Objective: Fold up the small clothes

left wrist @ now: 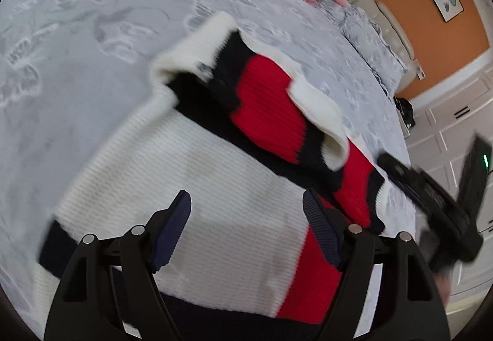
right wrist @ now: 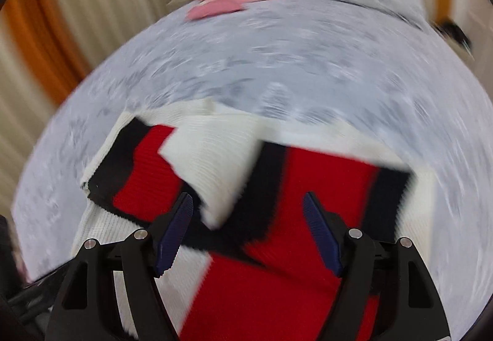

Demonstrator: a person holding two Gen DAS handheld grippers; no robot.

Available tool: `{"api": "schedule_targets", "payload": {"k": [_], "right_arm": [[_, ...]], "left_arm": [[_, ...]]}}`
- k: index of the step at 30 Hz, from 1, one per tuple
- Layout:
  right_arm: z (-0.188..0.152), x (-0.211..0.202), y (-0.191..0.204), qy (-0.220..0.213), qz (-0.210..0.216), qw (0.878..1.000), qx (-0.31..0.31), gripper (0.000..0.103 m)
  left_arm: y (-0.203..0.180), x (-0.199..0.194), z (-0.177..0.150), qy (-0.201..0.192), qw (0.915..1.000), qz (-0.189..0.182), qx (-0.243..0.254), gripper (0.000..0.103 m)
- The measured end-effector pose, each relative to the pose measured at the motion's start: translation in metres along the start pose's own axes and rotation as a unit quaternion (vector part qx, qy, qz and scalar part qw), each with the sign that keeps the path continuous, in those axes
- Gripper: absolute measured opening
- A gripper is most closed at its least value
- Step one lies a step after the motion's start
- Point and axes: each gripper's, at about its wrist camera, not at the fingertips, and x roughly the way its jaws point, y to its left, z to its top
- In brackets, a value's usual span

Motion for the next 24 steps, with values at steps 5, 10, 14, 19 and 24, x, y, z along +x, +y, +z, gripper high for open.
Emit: {"api": "schedule_targets", "payload": {"k": [5,10,14,19,24], "right_arm": [[0.008,0.060,0.030,0.059,-0.029,0.996,-0.065,0.068],[-0.001,0.011,-0.056,-0.001,0.032,0.990,0.137,0.007],[-0.062,-0.014,-0.118,-0.015,-0.002,0.969,0.247,0.011],[-0.096,0.005,-0.142,0.030,0.041,0.956,0.288,0.035],[-0.084,-0.006,-0.158,-0.005,0.031,0.947,0.320,0.061]], "left_arm": [[0.014,-0.004,0.019,-0.004,0.9999,-0.004,-0.014,0.073],[0.021,0.000,0.028,-0.003,0.9994,-0.018,-0.030,0.075],[0.028,0.012,0.035,0.003,0.9986,-0.023,-0.047,0.075],[0.026,0.036,0.045,0.021,0.9958,-0.037,-0.080,0.075],[0.028,0.053,0.054,0.030,0.9924,-0.039,-0.113,0.075]]}}
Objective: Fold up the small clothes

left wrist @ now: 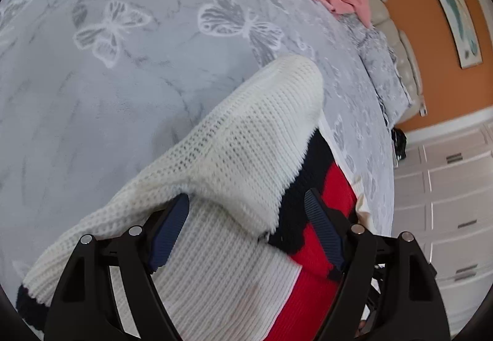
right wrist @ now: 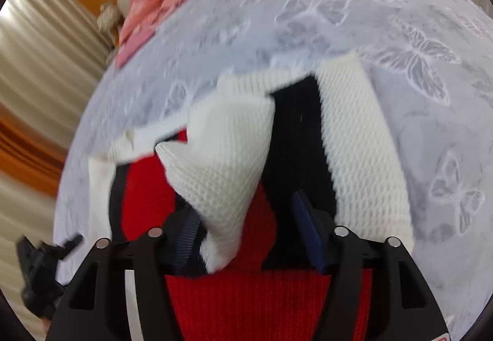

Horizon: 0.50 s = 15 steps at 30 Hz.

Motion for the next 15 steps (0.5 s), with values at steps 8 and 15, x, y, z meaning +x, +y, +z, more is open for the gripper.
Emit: {"api": "schedule_targets", "payload": {"k": [8,15], "right_arm": [[0.023,-0.021,-0.041,-0.050,-0.007,0.997,0.059,0.010],[0.011,-0.014,-0.060,-0.003,-0.021,0.999,0.040,0.029]], "left_arm": [[0.010,0.006,0.019,-0.020,0.9981,0.055,-0.019,0.024],[0.012,0.005,0.015,-0.027,0.9979,0.058,-0.013,0.023]]}}
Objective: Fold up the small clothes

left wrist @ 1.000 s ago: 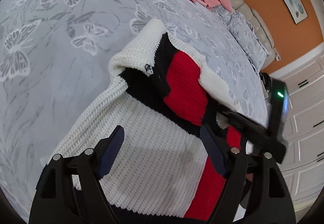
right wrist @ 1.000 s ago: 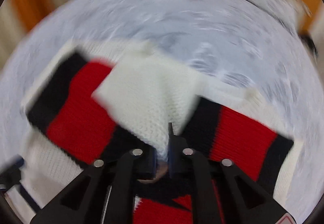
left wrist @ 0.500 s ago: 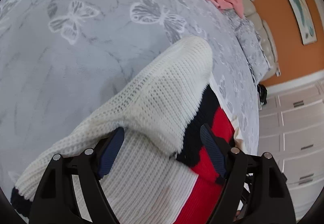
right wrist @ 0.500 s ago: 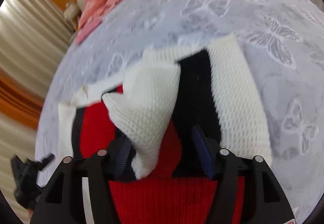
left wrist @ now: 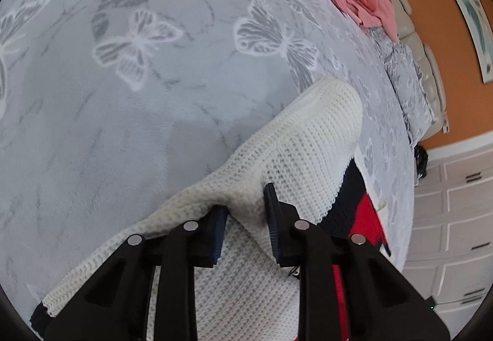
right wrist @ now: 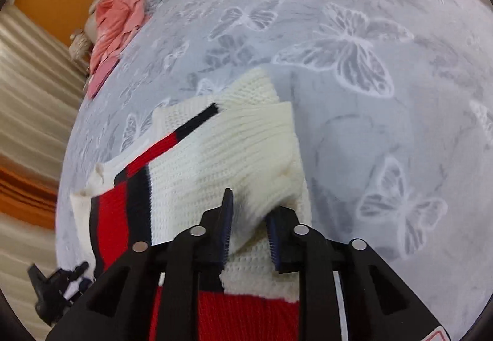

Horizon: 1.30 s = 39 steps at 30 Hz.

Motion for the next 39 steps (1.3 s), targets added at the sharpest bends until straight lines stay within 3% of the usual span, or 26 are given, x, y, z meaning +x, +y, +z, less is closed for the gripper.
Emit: {"api": "schedule_targets", "payload": {"k": [2,3,4,6,8,12,14,18,19,20,22,24,27,29,34,37,39], "right_arm": [[0.005,0.007,0.010,0.011,-0.002,1.000,-0.018,0.027],[0.006,0.007,0.015,0.010,0.001,1.000,-0.025,0.011],[0.009,0.002,0.021,0.004,0.010,0.999,-0.031,0.007],[0.014,-0.022,0.038,-0.031,0.043,0.997,-0.048,0.007],[0.011,-0.028,0.043,-0.046,0.043,0.996,-0.070,0.007],[-0.001,0.027,0.020,0.035,-0.013,0.997,-0.070,0.007],[-0.004,0.023,0.015,0.027,0.000,0.997,-0.071,0.007],[-0.010,0.008,0.005,0.032,-0.003,0.998,-0.060,0.019],[-0.017,-0.002,0.003,0.028,-0.002,0.998,-0.057,0.026],[-0.024,-0.014,0.001,0.024,0.000,0.998,-0.056,0.030],[-0.049,-0.043,-0.008,0.015,0.004,0.998,-0.061,0.052],[-0.084,-0.075,-0.019,0.025,-0.007,0.997,-0.072,0.066],[-0.138,-0.104,-0.035,0.065,-0.019,0.994,-0.090,0.066],[-0.172,-0.120,-0.047,0.096,-0.019,0.991,-0.089,0.066],[-0.241,-0.137,-0.061,0.164,0.000,0.983,-0.079,0.067],[-0.263,-0.134,-0.063,0.180,0.004,0.981,-0.069,0.069],[-0.269,-0.131,-0.059,0.179,-0.003,0.981,-0.072,0.072]], "left_arm": [[-0.002,0.000,0.000,-0.003,1.0000,0.002,0.001,0.023],[-0.002,0.000,0.000,-0.005,1.0000,0.003,0.000,0.022],[-0.003,-0.005,0.001,-0.012,0.9999,0.003,-0.002,0.019],[-0.005,-0.015,0.003,-0.033,0.9994,0.003,0.002,0.017],[-0.007,-0.026,0.007,-0.059,0.9982,-0.001,0.013,0.016],[0.009,-0.016,0.013,-0.051,0.9986,0.003,-0.011,0.016],[0.016,-0.006,0.011,-0.042,0.9989,0.007,-0.017,0.017],[0.007,-0.011,0.006,-0.031,0.9993,0.009,0.021,0.021],[0.007,-0.016,0.004,-0.018,0.9995,0.000,0.025,0.028],[0.008,-0.024,0.000,-0.005,0.9995,-0.006,0.031,0.042],[0.016,-0.045,-0.010,-0.004,0.9987,-0.004,0.051,0.054],[0.029,-0.070,-0.024,-0.005,0.9956,0.021,0.091,0.065],[0.057,-0.105,-0.050,-0.006,0.9896,0.063,0.129,0.068],[0.078,-0.121,-0.062,0.008,0.9890,0.080,0.125,0.073],[0.128,-0.148,-0.102,0.062,0.9907,0.081,0.091,0.079],[0.143,-0.148,-0.123,0.093,0.9921,0.054,0.065,0.086],[0.142,-0.149,-0.131,0.082,0.9919,0.056,0.079,0.087]]}}
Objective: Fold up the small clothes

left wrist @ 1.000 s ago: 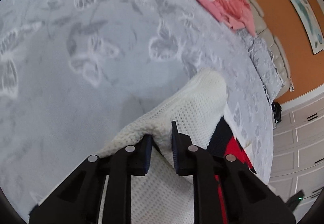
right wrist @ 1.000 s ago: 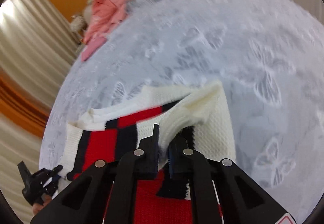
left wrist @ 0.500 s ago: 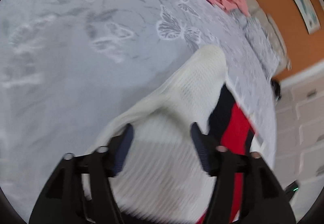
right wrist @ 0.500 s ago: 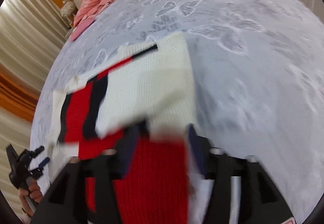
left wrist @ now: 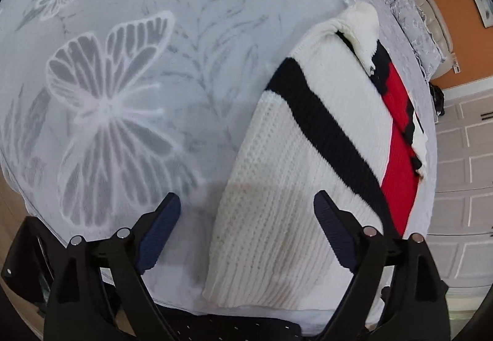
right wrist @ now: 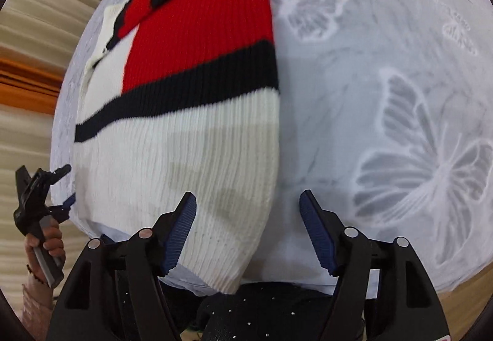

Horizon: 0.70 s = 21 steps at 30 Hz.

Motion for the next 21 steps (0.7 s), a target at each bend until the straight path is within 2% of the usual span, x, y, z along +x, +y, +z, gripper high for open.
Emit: {"api": "schedule_targets", "payload": {"k": [3,5,6,7,8,9,11,15,18,21], "right_arm": [[-0.005,0.001,0.011,-0.004,0.001,1.000,-0.003,0.075],[-0.006,0.002,0.014,-0.004,0.009,1.000,0.000,0.073],[-0.006,0.003,0.017,-0.004,0.012,1.000,0.001,0.056],[-0.004,0.003,0.018,0.000,0.015,1.000,0.006,0.015],[-0.003,0.000,0.016,-0.001,0.024,1.000,0.017,0.009],[-0.003,-0.010,0.013,-0.018,0.034,0.999,0.029,0.008],[-0.004,-0.031,0.013,-0.045,0.036,0.998,0.029,0.007],[-0.015,-0.083,0.005,-0.083,0.042,0.996,0.016,0.007],[-0.031,-0.110,0.001,-0.095,0.031,0.995,-0.002,0.007],[-0.053,-0.129,-0.012,-0.094,0.028,0.995,-0.002,0.007]], "left_arm": [[-0.015,0.004,-0.008,0.003,0.9982,0.035,0.049,0.087],[-0.026,0.009,-0.012,0.023,0.9949,0.056,0.081,0.076],[-0.029,0.010,-0.013,0.033,0.9945,0.052,0.085,0.058],[-0.029,0.011,-0.011,0.046,0.9949,0.040,0.080,0.035],[-0.028,0.011,-0.011,0.061,0.9956,0.026,0.066,0.012],[-0.024,0.011,-0.010,0.074,0.9962,0.006,0.046,0.013],[-0.019,-0.001,-0.009,0.072,0.9972,-0.014,0.010,0.012],[-0.027,-0.038,-0.016,0.054,0.9972,-0.048,0.019,0.011],[-0.025,-0.062,-0.027,0.061,0.9955,-0.069,0.023,0.011],[-0.027,-0.076,-0.047,0.071,0.9943,-0.073,0.029,0.011]]}}
